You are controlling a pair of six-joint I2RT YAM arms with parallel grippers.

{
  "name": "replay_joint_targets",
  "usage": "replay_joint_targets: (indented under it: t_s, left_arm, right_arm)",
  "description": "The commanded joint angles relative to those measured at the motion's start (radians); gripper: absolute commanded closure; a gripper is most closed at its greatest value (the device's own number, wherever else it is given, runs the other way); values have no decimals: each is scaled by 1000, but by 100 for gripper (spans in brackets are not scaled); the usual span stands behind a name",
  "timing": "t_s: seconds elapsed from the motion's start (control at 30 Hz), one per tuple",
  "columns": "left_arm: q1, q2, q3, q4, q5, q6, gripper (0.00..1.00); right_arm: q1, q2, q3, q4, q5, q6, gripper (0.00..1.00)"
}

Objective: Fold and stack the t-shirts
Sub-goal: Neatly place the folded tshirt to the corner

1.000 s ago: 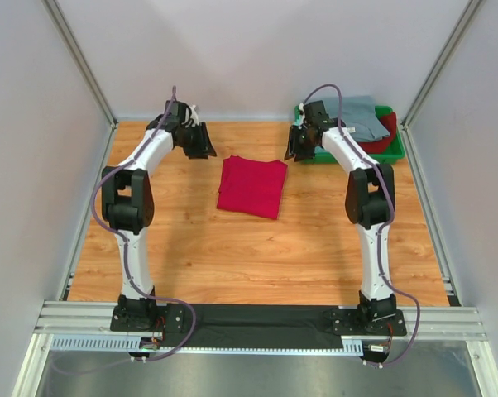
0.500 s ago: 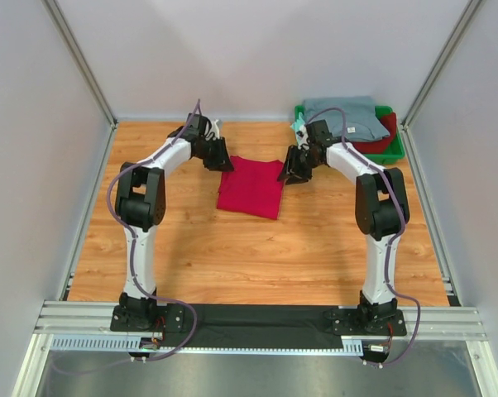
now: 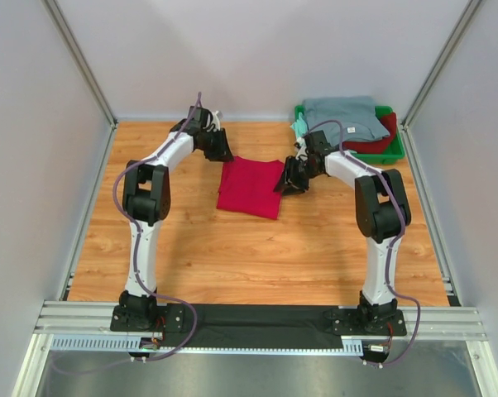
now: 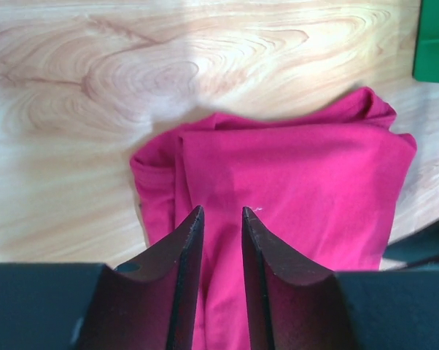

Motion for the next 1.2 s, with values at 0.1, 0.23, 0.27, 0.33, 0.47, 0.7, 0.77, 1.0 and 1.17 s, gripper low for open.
replay_joint_targets:
  t_s: [0.1, 0.23, 0.27, 0.33, 0.47, 0.7, 0.77, 1.0, 1.17]
  left_arm:
    - [13, 49, 73, -31, -14, 15, 67]
    - [13, 60, 76, -25, -15, 13, 64]
    - [13, 64, 77, -23, -15, 13, 64]
    - [14, 69, 78, -19, -17, 10, 63]
    - [17, 89, 90, -11, -9, -1, 66]
    - [30, 103, 96, 15, 26, -28, 82]
    - [33, 104, 96, 20, 31, -34, 89]
    - [39, 98, 109, 26, 43, -57, 100]
    - [65, 106, 141, -16, 35, -84, 100]
  right_arm:
    - [28, -120, -93, 34, -48, -1, 60]
    - [30, -165, -161, 40, -50, -13, 59]
    - [33, -172, -173, 42, -50, -16, 58]
    - [31, -189, -205, 42, -55, -21, 58]
    - [43, -188, -233, 45, -61, -27, 57]
    - [62, -168, -251, 62, -61, -27, 58]
    - [66, -156, -247, 71, -65, -24, 58]
    - [76, -108, -236, 83, -59, -15, 64]
    - [76, -97, -227, 43, -17, -29, 93]
